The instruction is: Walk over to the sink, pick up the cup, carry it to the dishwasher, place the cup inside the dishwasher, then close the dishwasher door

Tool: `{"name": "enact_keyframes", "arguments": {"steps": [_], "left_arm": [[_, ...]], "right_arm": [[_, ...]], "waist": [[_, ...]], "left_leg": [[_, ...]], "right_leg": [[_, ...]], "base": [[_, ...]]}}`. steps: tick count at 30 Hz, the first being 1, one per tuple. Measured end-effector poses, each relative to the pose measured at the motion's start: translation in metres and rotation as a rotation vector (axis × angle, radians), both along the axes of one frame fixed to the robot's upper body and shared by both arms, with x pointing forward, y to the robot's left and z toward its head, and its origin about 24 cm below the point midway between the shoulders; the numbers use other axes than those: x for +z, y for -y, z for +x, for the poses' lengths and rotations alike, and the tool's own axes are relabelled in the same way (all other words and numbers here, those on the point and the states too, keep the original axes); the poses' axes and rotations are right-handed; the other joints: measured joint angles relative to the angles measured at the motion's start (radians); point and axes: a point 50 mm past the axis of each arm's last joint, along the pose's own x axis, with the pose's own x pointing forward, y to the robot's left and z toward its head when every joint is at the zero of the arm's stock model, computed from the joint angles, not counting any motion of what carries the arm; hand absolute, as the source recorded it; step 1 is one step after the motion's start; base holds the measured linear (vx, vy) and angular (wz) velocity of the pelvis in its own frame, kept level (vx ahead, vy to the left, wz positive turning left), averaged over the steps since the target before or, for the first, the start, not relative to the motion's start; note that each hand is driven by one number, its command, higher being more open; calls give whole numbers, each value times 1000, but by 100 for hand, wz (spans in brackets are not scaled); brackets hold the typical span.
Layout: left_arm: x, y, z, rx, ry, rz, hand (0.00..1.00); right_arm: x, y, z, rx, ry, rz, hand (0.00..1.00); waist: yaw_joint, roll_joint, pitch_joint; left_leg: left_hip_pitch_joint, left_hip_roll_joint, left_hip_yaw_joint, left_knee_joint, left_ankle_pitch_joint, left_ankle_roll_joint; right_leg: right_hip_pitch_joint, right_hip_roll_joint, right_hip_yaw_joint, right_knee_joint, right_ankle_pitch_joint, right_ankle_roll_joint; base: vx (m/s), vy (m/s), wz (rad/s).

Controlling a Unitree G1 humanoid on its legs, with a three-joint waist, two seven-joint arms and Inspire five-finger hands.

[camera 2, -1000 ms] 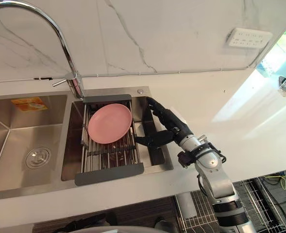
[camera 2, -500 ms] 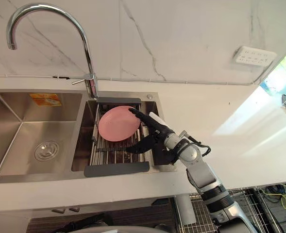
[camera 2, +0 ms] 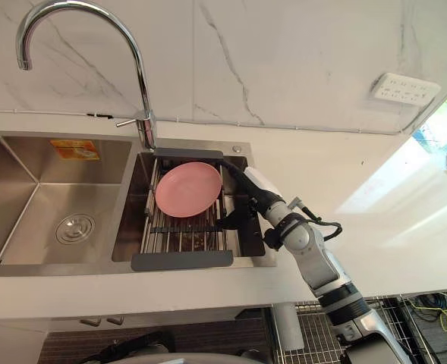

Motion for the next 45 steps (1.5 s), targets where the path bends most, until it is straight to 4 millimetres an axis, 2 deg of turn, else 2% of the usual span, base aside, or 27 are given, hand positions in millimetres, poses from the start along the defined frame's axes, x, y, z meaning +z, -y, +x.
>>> {"name": "enact_keyframes", "arguments": {"steps": [16,35,38,45], "left_arm": [[1,-1,4,-18,21,31,100],[1,0,5,-14,30,33,100],[1,1,5,-9,31,31,100],[0,0,1,20,26,30,100]], "right_arm": [[-8,11,17,-48,-7,-105,100],[-8,15,22,-117,44,-104,100],[2,18,23,-156,90,-81,100],[44,24,22,-213,267,0,100]], "waist": [[16,-2,1],[22,2,13],[22,2,14],[8,2,15]], "left_leg": [[-4,7,-18,0,1,-7],[-2,8,-28,0,6,-9],[2,8,-20,0,6,-9],[19,9,2,0,-1,-9]], "right_leg": [[13,11,-14,-15,5,-2],[20,10,-31,-11,3,-4],[19,10,-25,-10,3,-4],[19,10,3,-4,3,-4]], "base": [[0,-5,3],[2,-3,1],[6,-3,-5],[1,0,-11]]}}
